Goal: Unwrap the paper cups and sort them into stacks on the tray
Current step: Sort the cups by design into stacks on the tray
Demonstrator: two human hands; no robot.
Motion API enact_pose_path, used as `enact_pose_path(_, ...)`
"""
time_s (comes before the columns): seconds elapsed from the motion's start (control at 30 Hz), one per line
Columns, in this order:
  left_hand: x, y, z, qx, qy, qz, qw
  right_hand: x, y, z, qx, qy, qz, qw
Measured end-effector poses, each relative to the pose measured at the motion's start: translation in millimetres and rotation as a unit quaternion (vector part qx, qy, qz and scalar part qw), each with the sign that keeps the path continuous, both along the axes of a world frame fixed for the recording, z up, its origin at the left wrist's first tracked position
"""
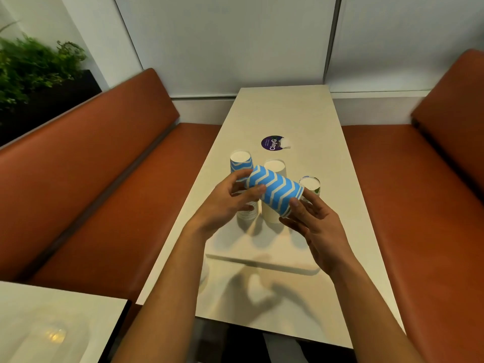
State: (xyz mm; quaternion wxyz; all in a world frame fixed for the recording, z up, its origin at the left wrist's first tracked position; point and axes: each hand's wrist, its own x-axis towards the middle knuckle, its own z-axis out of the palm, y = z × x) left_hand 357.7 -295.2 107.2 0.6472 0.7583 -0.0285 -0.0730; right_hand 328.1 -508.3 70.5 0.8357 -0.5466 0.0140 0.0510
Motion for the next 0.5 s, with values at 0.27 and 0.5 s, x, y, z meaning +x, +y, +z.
enact_pose_path(0.27, 3, 7, 15, -0.011, -0.03, 0.027, 0.999, -3, 3, 3, 0.014, 0.007, 0.009, 1.0)
enact_pose_path(0.5, 39, 31, 43, 0.027, -0.158, 0.217, 0.963, 1, -1, -2, 0.058, 0.04, -0.043, 0.997)
